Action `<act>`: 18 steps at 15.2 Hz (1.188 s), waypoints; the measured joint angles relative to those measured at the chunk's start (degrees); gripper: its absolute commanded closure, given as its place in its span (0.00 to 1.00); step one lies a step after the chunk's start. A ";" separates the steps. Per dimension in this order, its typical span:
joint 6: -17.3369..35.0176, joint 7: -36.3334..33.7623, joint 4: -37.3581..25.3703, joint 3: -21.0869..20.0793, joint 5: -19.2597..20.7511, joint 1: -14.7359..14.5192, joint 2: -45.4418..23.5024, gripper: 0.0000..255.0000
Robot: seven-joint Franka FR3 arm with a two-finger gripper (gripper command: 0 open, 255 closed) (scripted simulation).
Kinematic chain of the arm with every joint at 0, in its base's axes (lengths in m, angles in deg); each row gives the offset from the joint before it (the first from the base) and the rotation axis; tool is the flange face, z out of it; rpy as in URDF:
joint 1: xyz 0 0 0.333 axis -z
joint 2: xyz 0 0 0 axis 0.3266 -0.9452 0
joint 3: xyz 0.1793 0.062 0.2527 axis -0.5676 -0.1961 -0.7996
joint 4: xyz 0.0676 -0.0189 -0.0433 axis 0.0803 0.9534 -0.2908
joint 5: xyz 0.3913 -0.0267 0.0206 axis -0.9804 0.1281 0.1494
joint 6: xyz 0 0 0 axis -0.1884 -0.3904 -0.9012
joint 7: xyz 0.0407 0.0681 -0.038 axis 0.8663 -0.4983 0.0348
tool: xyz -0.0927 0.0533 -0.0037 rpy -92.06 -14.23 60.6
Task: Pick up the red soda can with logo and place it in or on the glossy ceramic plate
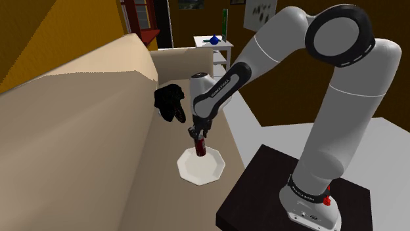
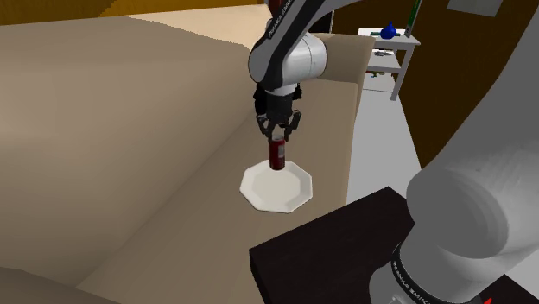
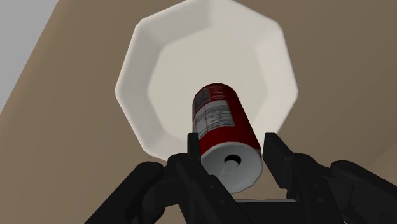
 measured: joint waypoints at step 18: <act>12.39 -2.43 1.06 1.24 3.63 -0.56 -11.48 1.00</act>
